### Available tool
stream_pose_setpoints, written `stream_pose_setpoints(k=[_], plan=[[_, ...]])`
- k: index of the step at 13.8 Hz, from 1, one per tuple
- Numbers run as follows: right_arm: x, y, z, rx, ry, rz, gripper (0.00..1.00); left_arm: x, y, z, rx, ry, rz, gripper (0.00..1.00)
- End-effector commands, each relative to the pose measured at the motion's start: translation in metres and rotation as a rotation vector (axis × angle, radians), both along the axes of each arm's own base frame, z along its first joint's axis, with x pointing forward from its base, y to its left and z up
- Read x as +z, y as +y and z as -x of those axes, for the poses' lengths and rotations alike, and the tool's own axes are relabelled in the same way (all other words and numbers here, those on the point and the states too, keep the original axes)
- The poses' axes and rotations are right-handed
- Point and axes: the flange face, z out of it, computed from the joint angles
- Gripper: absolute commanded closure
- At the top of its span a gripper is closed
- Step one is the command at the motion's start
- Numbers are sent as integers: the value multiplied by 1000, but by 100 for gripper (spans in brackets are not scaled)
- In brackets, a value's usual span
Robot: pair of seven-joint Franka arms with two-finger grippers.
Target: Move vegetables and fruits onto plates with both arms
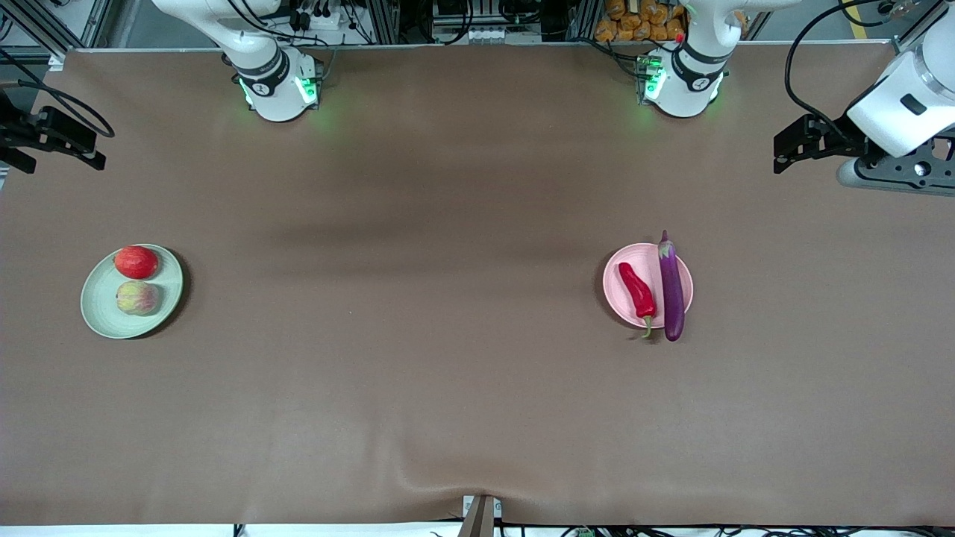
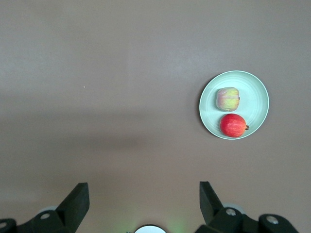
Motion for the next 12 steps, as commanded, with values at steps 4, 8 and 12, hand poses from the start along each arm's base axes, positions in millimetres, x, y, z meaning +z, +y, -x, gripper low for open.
stream_pose_setpoints(k=[4,8,12], plan=[[2,-10,0,-5,15,-22,0,3,5,-1,-10,-11,-3,0],[0,-16,1,-15,25,-27,0,3,5,-1,-10,-13,-7,0],[-1,-17,0,-17,28,-27,0,3,5,-1,-10,-13,-7,0]])
